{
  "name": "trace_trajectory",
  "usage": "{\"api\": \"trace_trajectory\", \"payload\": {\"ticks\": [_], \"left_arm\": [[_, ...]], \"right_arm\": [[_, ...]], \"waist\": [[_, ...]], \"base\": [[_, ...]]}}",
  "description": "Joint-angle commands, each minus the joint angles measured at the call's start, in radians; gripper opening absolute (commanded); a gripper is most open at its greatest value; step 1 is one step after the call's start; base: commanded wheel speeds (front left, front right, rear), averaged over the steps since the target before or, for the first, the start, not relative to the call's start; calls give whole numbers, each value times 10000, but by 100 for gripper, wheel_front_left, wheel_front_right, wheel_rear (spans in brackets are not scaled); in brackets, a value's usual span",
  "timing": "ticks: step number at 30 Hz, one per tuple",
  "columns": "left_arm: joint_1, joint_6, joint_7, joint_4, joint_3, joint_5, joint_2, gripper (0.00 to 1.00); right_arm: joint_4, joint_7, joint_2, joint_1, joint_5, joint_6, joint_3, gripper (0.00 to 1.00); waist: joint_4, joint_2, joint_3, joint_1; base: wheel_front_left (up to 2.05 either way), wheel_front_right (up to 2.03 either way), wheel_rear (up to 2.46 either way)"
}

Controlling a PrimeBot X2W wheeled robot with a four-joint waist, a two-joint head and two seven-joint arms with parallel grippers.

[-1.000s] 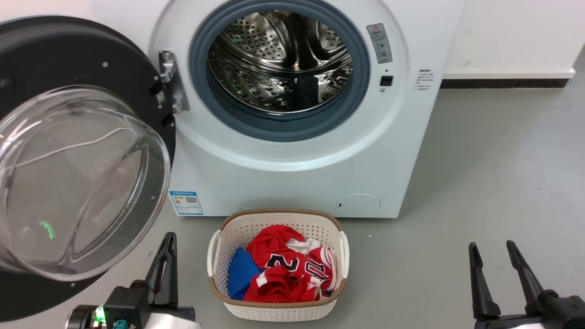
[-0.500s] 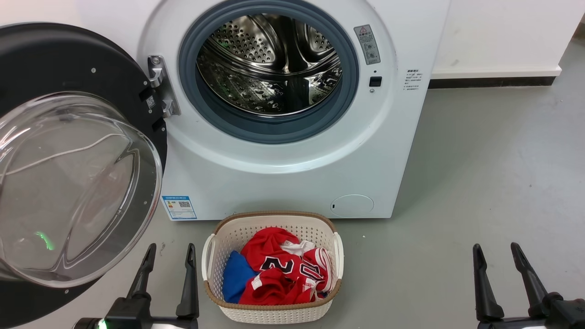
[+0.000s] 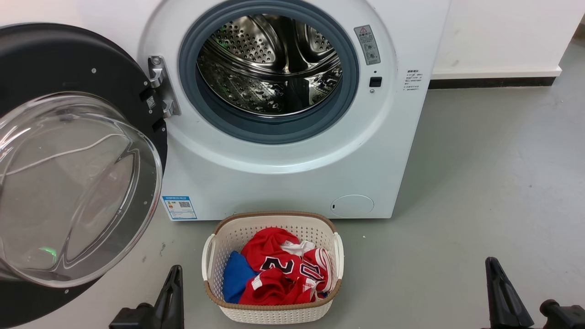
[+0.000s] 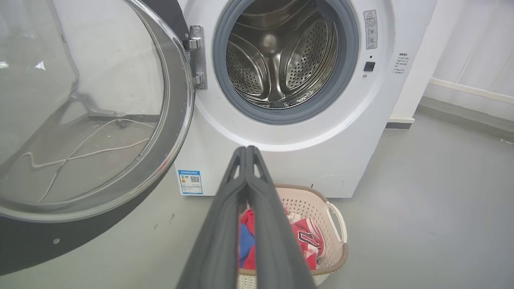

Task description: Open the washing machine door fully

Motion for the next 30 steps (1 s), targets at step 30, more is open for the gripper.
{"api": "trace_trajectory", "payload": {"ticks": [30], "left_arm": [[-1133, -418, 1343, 488, 534, -5671, 0, 0]], "right_arm": [[705, 1107, -275, -1225, 5741, 0, 94, 0]], "waist": [[41, 0, 151, 0]], "base": [[0, 0, 0]]}}
